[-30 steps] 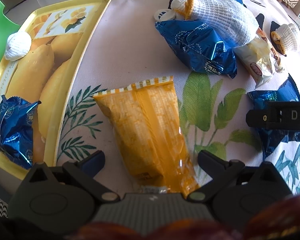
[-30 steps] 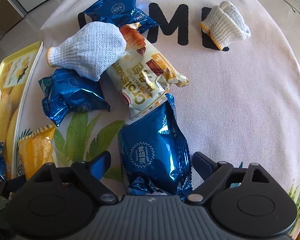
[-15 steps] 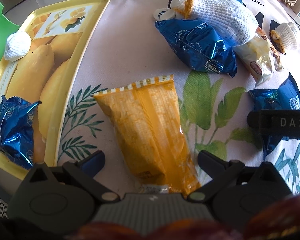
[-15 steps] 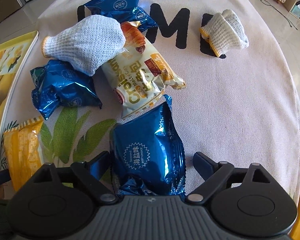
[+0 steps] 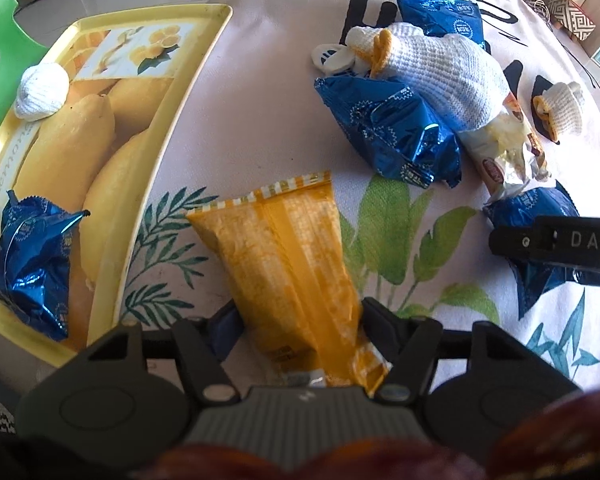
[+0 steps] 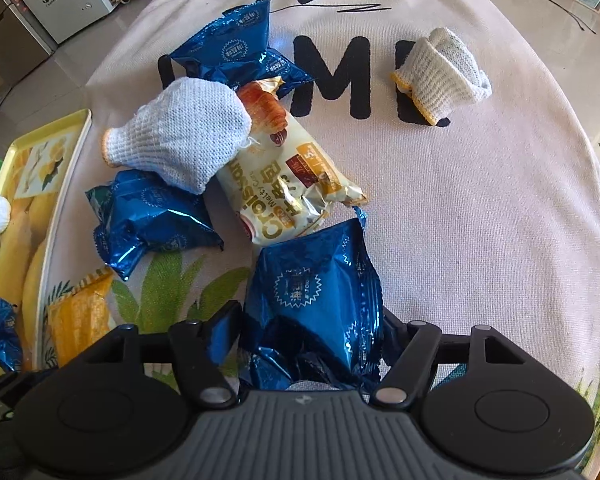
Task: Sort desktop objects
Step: 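Carry the yellow bag with the left tool while the right tool carries the blue bag to the tray, then release the blue bag onto the tray with the right tool while the left tool drops the yellow bag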
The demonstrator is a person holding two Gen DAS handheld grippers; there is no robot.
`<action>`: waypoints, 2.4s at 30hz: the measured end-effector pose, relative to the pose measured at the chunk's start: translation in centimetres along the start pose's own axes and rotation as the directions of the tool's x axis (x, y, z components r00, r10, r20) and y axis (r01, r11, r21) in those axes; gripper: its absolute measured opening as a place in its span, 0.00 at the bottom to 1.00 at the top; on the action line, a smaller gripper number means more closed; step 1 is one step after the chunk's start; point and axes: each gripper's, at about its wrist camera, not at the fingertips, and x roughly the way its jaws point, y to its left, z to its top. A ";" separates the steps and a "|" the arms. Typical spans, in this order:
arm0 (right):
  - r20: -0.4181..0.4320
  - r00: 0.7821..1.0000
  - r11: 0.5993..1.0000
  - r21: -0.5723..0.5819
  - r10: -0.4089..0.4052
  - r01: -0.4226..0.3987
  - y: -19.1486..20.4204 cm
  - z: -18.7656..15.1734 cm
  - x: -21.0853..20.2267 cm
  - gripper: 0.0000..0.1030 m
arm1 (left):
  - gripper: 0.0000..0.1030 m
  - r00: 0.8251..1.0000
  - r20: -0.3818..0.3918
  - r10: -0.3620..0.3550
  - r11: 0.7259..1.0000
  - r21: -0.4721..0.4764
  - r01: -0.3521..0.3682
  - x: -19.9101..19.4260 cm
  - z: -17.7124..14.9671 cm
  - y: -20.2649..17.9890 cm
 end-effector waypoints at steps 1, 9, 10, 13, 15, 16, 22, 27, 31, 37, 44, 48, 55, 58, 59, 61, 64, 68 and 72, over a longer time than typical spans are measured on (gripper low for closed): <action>0.001 1.000 1.000 0.003 0.013 -0.013 -0.1 0.1 -0.1 0.67 | 0.62 1.000 0.012 -0.004 1.000 -0.003 0.004 -0.4 -0.1 -0.2; 0.005 0.981 0.979 0.061 0.193 -0.193 1.1 1.1 -1.3 0.66 | 0.62 0.994 0.105 0.025 1.000 -0.006 -0.024 -1.8 1.3 0.3; 0.010 0.979 0.977 0.058 0.204 -0.204 1.3 1.3 -1.5 0.66 | 0.62 0.993 0.112 0.030 1.000 -0.010 -0.029 -1.9 1.4 0.4; 0.029 0.975 0.974 0.038 0.222 -0.223 2.0 1.3 -2.0 0.66 | 0.62 0.991 0.124 0.040 0.999 -0.037 -0.036 -2.2 1.7 0.9; 0.038 0.969 0.969 0.033 0.245 -0.246 2.2 1.4 -2.4 0.66 | 0.62 0.990 0.131 0.051 0.997 -0.059 -0.043 -2.4 2.0 1.3; 0.042 0.965 0.965 0.030 0.258 -0.260 2.4 1.5 -2.6 0.66 | 0.62 0.990 0.133 0.055 0.997 -0.068 -0.046 -2.4 2.1 1.5; 0.081 0.941 0.945 -0.026 0.328 -0.327 3.9 1.9 -4.0 0.66 | 0.62 0.985 0.155 0.080 0.990 -0.128 -0.060 -3.0 3.2 2.9; 0.109 0.923 0.930 -0.058 0.368 -0.364 5.1 2.5 -4.6 0.66 | 0.62 0.980 0.169 0.107 0.978 -0.196 -0.073 -3.5 4.3 4.9; 0.125 0.908 0.916 -0.088 0.400 -0.391 6.6 3.2 -4.6 0.66 | 0.62 0.976 0.177 0.130 0.961 -0.263 -0.081 -4.0 5.2 6.8; 0.140 0.882 0.891 -0.146 0.450 -0.431 9.5 4.0 -4.4 0.66 | 0.62 0.971 0.180 0.160 0.926 -0.367 -0.085 -4.7 6.2 9.9; 0.138 0.845 0.846 -0.233 0.517 -0.479 13.6 4.7 -3.9 0.66 | 0.62 0.966 0.170 0.195 0.876 -0.474 -0.094 -5.2 6.5 13.3; 0.118 0.834 0.829 -0.250 0.538 -0.500 16.1 5.0 -2.9 0.66 | 0.62 0.962 0.160 0.221 0.837 -0.537 -0.103 -5.5 6.4 15.4; 0.077 0.822 0.801 -0.288 0.565 -0.524 20.2 5.2 -0.5 0.66 | 0.62 0.953 0.137 0.272 0.771 -0.623 -0.130 -6.0 5.8 18.4; 0.064 0.812 0.793 -0.273 0.580 -0.544 21.4 5.3 0.7 0.66 | 0.62 0.952 0.127 0.279 0.744 -0.655 -0.131 -6.0 5.7 19.3; 0.059 0.809 0.790 -0.272 0.584 -0.550 21.8 5.2 1.0 0.66 | 0.62 0.951 0.127 0.281 0.735 -0.666 -0.128 -6.0 5.7 19.7; 0.047 0.809 0.785 -0.282 0.586 -0.552 22.7 5.0 1.2 0.66 | 0.62 0.949 0.127 0.290 0.720 -0.681 -0.129 -6.2 5.6 20.2; 0.068 0.799 0.776 -0.301 0.598 -0.555 23.5 4.8 1.1 0.69 | 0.63 0.946 0.118 0.302 0.697 -0.704 -0.135 -6.1 5.5 20.9; 0.084 0.795 0.775 -0.303 0.601 -0.554 23.8 4.6 1.3 0.73 | 0.82 0.930 0.108 0.350 0.682 -0.711 -0.174 -6.3 5.5 20.9; 0.088 0.797 0.785 -0.269 0.598 -0.559 23.0 5.0 1.0 0.77 | 0.94 0.924 0.125 0.362 0.677 -0.716 -0.169 -6.8 5.5 20.9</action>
